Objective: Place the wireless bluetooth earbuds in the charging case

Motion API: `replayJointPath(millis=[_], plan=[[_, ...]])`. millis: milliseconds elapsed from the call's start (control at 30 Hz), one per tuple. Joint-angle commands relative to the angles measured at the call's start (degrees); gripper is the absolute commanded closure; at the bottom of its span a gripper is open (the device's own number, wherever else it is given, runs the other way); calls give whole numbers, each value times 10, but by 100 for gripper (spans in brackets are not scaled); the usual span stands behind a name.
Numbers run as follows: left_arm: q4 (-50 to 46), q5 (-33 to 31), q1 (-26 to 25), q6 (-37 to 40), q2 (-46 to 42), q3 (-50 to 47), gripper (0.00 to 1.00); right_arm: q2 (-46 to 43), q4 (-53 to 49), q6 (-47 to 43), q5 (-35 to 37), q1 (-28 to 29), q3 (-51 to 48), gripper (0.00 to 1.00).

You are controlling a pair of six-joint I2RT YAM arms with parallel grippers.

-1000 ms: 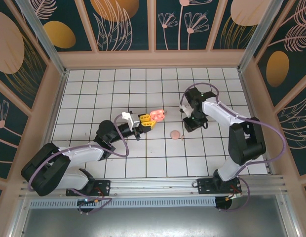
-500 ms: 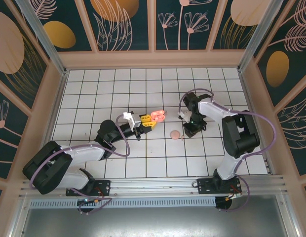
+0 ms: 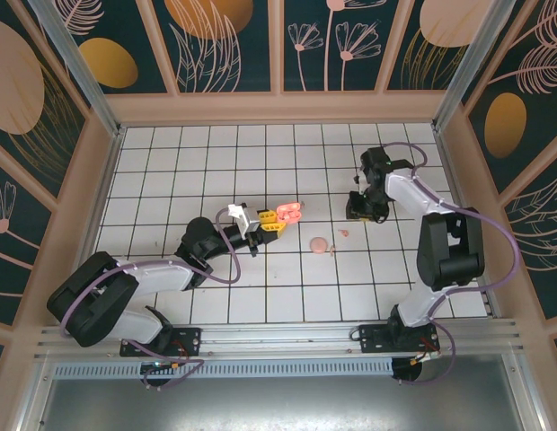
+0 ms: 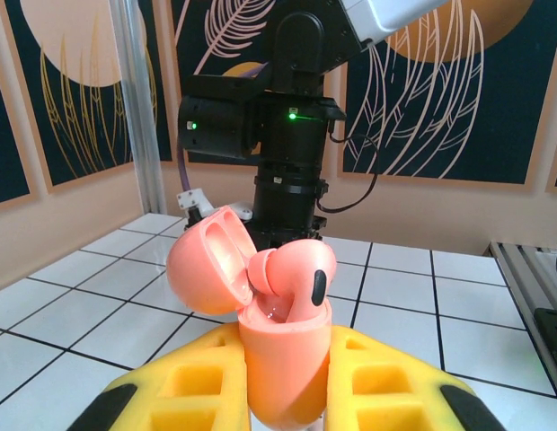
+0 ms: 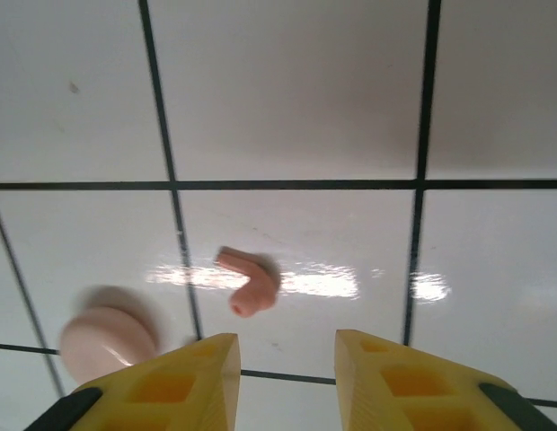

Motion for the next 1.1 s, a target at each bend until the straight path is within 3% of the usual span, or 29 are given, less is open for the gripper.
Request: replayJointPath(millis=[0,233,633,1067], plan=[[23,6,-1,-3,2,18,85,-2,17,68,-20,12,-20,66],[20,1,-2,-1,0,15,85,28,30,99,3,15,-41,64],[17,0,-1,1,1,15,85,72,69,114,-23,21,-48,63],[10,-1,-1,6,1,16,86,85,51,115,-18,32,-48,71]])
